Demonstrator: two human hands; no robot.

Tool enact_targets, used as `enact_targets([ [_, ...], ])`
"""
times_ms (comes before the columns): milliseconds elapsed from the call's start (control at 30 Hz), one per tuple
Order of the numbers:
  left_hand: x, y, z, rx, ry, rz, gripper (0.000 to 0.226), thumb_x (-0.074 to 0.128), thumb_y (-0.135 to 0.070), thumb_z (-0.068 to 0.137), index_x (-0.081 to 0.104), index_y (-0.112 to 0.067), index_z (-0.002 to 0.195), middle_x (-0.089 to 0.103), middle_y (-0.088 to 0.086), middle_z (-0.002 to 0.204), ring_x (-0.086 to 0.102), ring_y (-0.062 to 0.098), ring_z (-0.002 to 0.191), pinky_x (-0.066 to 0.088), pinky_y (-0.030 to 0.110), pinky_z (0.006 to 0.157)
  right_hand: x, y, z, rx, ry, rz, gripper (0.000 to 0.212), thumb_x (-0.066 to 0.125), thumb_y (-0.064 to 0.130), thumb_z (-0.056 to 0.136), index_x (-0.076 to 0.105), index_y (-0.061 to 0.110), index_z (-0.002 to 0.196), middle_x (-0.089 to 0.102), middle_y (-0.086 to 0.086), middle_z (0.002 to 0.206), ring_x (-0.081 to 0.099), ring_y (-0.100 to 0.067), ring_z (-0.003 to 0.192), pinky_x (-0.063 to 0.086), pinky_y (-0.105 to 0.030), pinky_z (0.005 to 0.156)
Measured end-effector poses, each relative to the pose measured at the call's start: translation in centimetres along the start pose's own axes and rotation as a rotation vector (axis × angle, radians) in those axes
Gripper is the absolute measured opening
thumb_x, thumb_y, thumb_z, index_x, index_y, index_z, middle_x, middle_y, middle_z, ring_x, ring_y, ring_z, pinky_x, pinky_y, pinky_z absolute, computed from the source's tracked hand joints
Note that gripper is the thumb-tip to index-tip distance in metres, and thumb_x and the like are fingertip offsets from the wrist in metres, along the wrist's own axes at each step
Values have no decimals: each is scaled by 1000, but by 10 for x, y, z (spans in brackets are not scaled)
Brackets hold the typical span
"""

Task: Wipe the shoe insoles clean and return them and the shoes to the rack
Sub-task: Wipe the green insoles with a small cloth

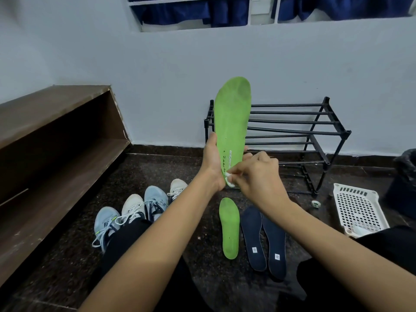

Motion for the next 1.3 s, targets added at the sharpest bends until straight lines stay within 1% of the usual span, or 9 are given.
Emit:
enact_targets([
  [200, 2, 5, 3, 7, -26, -10, 78, 17, -66, 97, 65, -5, 94, 65, 16, 82, 60, 28, 72, 47, 33, 65, -4, -7, 1, -139, -70, -239, 7, 68, 31, 73, 74, 28, 74, 67, 8, 68, 48, -24, 70, 19, -34, 65],
  [300, 4, 11, 3, 9, -10, -7, 76, 18, -67, 96, 66, -8, 89, 66, 12, 79, 61, 24, 69, 47, 32, 63, -8, -17, 9, -107, -123, -329, 11, 66, 34, 74, 73, 26, 73, 67, 7, 65, 49, -25, 70, 19, -35, 66],
  [367, 9, 16, 1, 13, 5, 22, 73, 18, -64, 98, 67, -10, 96, 69, 10, 81, 64, 22, 70, 50, 30, 64, -12, -26, 15, -51, -138, -360, 11, 69, 34, 74, 74, 25, 75, 68, 5, 67, 50, -26, 72, 19, -35, 66],
  [467, 17, 27, -2, -39, 76, 59, 71, 17, -61, 99, 67, -11, 105, 70, 11, 84, 66, 22, 72, 55, 30, 63, -21, -40, 23, 37, -177, -355, 15, 66, 34, 78, 75, 22, 77, 69, 1, 71, 50, -28, 78, 19, -36, 69],
  [600, 25, 34, -5, -97, 118, 91, 68, 16, -60, 100, 67, -15, 99, 72, 7, 78, 66, 20, 70, 54, 31, 65, -26, -47, 23, 132, -189, -273, 11, 70, 26, 81, 74, 16, 79, 69, -3, 76, 47, -29, 83, 16, -34, 71],
  [800, 14, 25, -1, -51, 40, 69, 68, 21, -59, 99, 68, -11, 91, 69, 8, 77, 64, 22, 69, 49, 28, 62, -11, -20, 7, -19, -119, -205, 5, 79, 21, 71, 74, 18, 73, 67, -1, 68, 48, -27, 74, 22, -34, 67],
  [967, 7, 7, 4, 3, -34, -2, 67, 22, -57, 98, 63, -6, 84, 64, 15, 73, 59, 26, 65, 48, 28, 57, -3, -6, -4, -89, -80, -71, 6, 68, 26, 72, 73, 23, 72, 66, 6, 66, 46, -23, 72, 25, -34, 66],
  [1133, 11, 13, 2, 11, -5, 4, 66, 21, -58, 98, 62, -9, 79, 63, 9, 65, 60, 20, 56, 47, 23, 51, -13, -15, 5, -82, -112, -262, 10, 65, 34, 73, 73, 29, 72, 67, 8, 69, 47, -24, 71, 14, -33, 63],
  [1300, 23, 33, 1, 19, 43, 127, 70, 18, -59, 100, 67, -10, 113, 70, 14, 91, 67, 24, 76, 56, 30, 63, -23, -39, 21, 46, -198, -321, 4, 75, 26, 75, 75, 23, 77, 70, 2, 73, 49, -28, 76, 15, -33, 66],
])
Point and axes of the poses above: each hand's wrist, its own z-axis towards the middle knuckle, its own x-axis out of the palm, y = z × x, the point moved 1 cm from there along z, towards the middle knuckle
